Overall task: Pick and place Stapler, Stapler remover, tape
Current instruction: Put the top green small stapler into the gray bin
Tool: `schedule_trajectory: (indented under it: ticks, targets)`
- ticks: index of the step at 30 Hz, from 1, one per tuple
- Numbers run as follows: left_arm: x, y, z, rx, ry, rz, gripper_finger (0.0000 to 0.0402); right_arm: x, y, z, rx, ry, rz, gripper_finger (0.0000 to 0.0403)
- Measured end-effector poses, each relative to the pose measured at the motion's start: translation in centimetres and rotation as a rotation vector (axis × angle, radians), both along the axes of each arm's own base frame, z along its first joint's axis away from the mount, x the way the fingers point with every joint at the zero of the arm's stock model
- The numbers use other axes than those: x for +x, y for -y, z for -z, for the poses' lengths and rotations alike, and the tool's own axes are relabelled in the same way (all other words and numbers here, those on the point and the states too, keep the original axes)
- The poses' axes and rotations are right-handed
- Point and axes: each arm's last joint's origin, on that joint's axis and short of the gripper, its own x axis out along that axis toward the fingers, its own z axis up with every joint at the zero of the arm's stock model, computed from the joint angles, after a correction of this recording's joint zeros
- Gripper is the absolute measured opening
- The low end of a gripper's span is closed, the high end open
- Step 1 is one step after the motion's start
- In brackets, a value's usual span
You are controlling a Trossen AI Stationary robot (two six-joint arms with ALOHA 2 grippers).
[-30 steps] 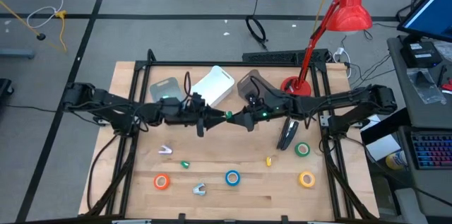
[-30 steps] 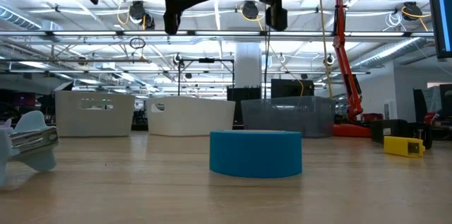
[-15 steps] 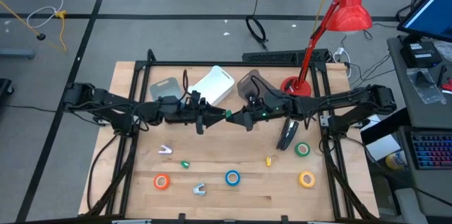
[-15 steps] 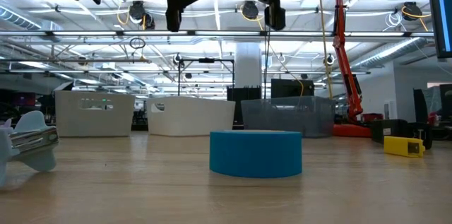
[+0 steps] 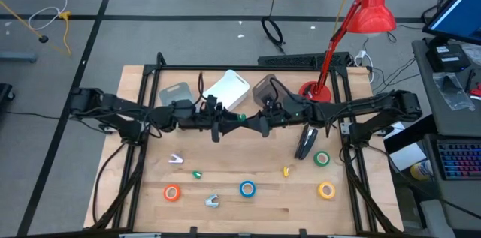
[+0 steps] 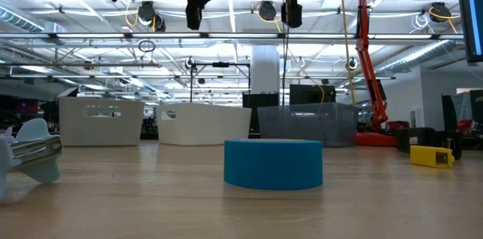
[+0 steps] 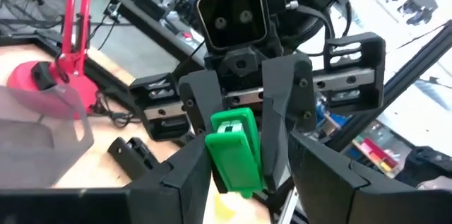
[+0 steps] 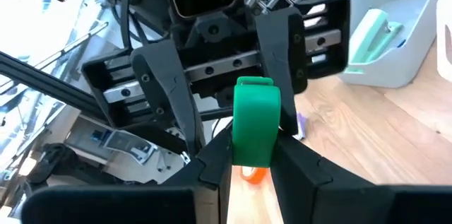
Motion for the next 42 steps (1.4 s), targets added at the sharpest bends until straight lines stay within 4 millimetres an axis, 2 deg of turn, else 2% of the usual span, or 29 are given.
schedule_trajectory:
  ticks: [25,42]
  targets:
    - [-0.04,-0.78,-0.51,0.006,0.062,-0.011,0.0186,-0.04,-0.03,0.17,-0.013,-0.02,-0.01,0.007]
    - [0.0,-0.54,-0.1,-0.002,0.017,0.04,0.0186,-0.01,0.03,0.26,-0.019,-0.02,0.004,0.007]
